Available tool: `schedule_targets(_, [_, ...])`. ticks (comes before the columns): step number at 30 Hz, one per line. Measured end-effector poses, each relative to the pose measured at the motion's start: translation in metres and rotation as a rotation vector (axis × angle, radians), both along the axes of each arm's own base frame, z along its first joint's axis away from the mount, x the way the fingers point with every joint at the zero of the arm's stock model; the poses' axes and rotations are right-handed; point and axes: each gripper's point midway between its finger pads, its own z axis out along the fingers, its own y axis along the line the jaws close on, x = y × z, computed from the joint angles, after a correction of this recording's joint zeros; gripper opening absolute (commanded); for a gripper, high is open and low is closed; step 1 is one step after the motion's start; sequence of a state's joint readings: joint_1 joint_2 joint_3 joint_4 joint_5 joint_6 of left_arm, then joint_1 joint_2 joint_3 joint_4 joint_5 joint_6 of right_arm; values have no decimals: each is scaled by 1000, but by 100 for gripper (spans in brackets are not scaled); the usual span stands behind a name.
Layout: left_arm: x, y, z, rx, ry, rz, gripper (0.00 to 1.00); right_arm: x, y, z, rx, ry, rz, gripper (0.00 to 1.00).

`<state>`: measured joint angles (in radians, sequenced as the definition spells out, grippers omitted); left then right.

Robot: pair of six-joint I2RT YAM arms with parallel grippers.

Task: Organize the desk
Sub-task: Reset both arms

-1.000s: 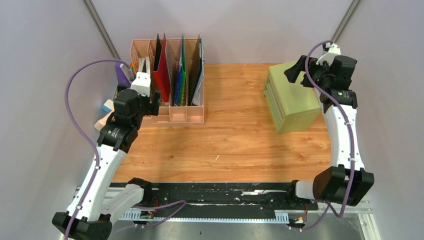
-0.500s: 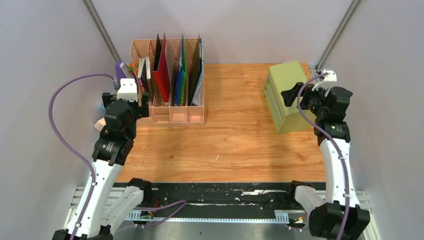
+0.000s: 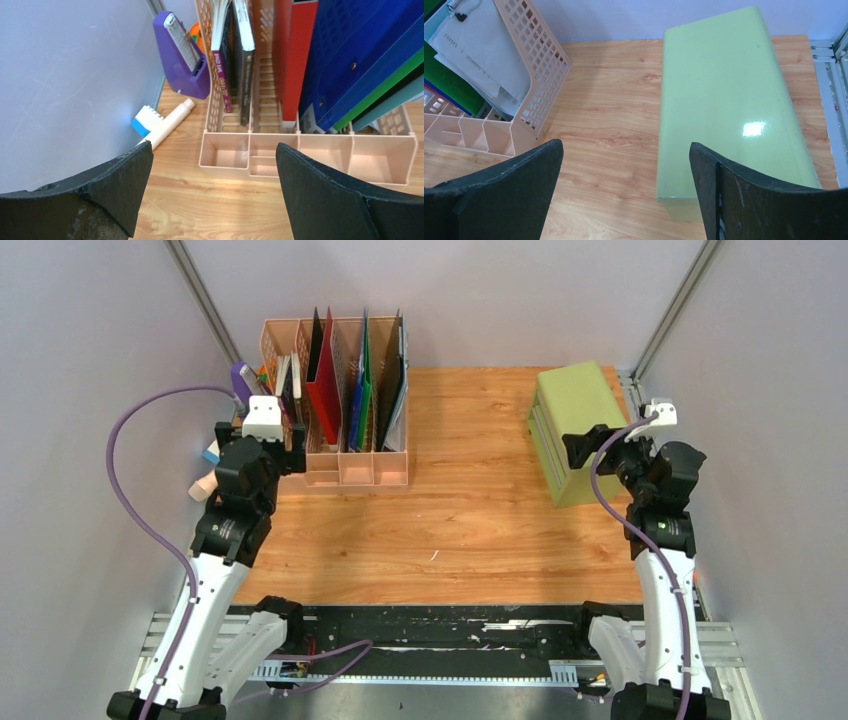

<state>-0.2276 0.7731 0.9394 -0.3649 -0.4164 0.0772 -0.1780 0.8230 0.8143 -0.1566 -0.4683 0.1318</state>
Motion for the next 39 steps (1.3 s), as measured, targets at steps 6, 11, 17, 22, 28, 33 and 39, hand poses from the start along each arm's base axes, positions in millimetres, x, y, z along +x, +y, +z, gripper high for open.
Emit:
schedule_targets(6, [3, -10, 4, -63, -41, -35, 100, 0, -6, 4, 11, -10, -40, 100])
schedule_targets(11, [2, -13, -9, -94, -45, -53, 100, 1, -9, 1, 4, 12, -52, 100])
schedule_targets(17, [0, -10, -29, -107, -21, -57, 100, 0, -10, 13, -37, -11, -48, 100])
schedule_targets(22, [-2, -13, -34, -113, -23, -80, 100, 0, -11, 11, -63, -6, -45, 100])
schedule_targets(28, [-2, -19, -36, -121, -30, -118, 100, -4, -9, 9, -93, -6, -18, 100])
schedule_targets(33, [-4, -20, -34, -121, -42, -129, 100, -10, -3, 14, -128, -35, 21, 100])
schedule_targets(39, [-11, -19, -24, -119, -80, -138, 100, -19, 2, 22, -157, -73, 49, 100])
